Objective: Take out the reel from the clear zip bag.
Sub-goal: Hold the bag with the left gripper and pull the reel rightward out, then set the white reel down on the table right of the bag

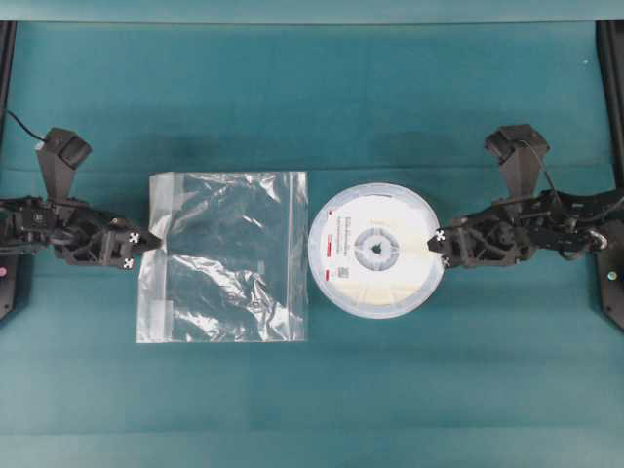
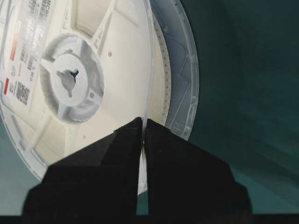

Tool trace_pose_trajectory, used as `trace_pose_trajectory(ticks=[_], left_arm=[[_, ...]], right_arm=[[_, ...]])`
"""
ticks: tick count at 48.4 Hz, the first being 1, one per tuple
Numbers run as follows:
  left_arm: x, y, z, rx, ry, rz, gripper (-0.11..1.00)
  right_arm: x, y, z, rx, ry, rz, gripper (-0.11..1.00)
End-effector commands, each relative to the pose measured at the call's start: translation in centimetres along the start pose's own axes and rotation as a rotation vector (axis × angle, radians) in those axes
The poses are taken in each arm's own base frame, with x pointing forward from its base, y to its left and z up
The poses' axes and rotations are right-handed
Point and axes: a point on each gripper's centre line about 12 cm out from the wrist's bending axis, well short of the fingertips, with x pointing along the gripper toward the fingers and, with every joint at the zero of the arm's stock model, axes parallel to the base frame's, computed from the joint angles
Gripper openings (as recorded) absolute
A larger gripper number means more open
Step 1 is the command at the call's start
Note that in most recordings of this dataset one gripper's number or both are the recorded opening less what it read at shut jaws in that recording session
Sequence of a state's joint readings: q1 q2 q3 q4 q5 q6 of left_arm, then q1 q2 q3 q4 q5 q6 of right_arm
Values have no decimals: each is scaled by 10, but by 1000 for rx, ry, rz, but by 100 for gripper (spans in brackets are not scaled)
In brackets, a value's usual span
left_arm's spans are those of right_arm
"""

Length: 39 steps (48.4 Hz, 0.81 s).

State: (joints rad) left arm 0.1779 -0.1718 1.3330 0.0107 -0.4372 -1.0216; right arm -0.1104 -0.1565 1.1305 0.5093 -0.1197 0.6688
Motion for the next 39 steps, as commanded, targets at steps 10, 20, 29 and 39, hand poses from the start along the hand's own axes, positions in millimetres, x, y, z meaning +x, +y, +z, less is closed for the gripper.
trace_pose_trajectory(ticks=[10, 20, 29, 39], left_arm=[[1, -5, 2, 7, -8, -17, -1], [1, -3, 1, 7, 0, -4, -1], [1, -3, 2, 6, -1, -5, -1], [2, -5, 2, 7, -1, -6, -1]], right_arm=[[-4, -1, -1, 11, 8, 0, 3], [-8, -6, -4, 13, 26, -10, 3], [-10, -5, -4, 12, 27, -6, 3], [-10, -5, -4, 13, 28, -7, 3]])
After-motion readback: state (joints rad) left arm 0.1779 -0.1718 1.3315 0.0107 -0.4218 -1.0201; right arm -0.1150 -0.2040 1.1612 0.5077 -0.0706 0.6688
